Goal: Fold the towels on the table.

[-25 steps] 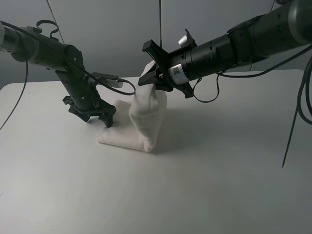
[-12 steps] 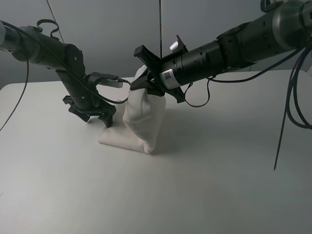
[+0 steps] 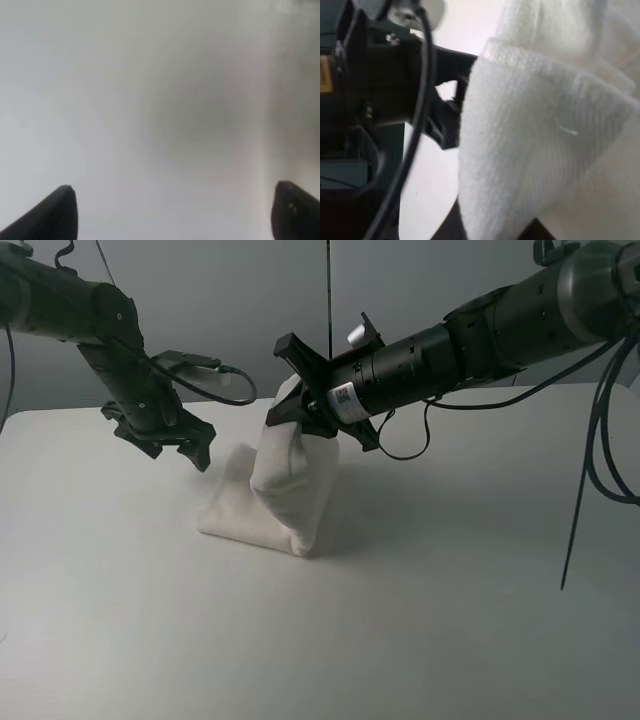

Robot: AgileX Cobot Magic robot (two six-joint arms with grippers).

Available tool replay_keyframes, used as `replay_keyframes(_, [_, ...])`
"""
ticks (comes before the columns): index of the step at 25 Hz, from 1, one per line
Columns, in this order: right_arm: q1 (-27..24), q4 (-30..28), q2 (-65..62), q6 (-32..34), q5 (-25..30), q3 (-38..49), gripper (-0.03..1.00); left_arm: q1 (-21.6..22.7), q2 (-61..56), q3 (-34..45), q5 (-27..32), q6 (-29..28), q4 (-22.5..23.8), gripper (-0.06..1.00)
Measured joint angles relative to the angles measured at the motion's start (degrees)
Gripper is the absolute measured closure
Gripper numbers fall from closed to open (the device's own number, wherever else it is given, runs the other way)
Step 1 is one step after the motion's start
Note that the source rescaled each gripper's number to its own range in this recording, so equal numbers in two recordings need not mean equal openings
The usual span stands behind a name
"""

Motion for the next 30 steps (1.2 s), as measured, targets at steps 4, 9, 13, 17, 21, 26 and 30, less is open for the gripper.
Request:
replay_keyframes(4, [0.00, 0.00, 0.00, 0.00, -1.45, 0.00, 0.94, 2.29, -2.49, -0.14, 1.35, 0.74, -0.21, -0.04])
replay_keyframes(9, [0.09, 0.00, 0.00, 0.00, -2.27, 0.00, 0.94, 2.29, -4.69, -0.18, 1.84, 1.53, -0.70, -0.04])
replay_keyframes(13, [0.20, 0.39, 0.00, -0.33, -3.61, 0.00, 0.91, 2.29, -5.43, -0.18, 2.50, 1.75, -0.70, -0.04])
replay_keyframes(17, [1.87, 4.83, 0.00, -4.90, -6.08, 0.00, 0.60, 2.29, -5.41, -0.18, 2.98, 1.75, -0.70, -0.04])
replay_keyframes(21, [4.02, 8.62, 0.00, -12.31, -7.04, 0.00, 0.19, 2.29, -5.41, -0.18, 3.67, 2.24, -0.70, -0.04])
replay_keyframes(26, [4.12, 9.24, 0.00, -13.62, -8.30, 0.00, 0.07, 2.29, -5.41, -0.18, 4.44, 2.71, -0.70, -0.04])
replay_keyframes(30, [4.12, 9.24, 0.00, -13.75, -8.30, 0.00, 0.07, 2.29, -5.45, -0.18, 5.08, 2.96, -0.70, -0.04])
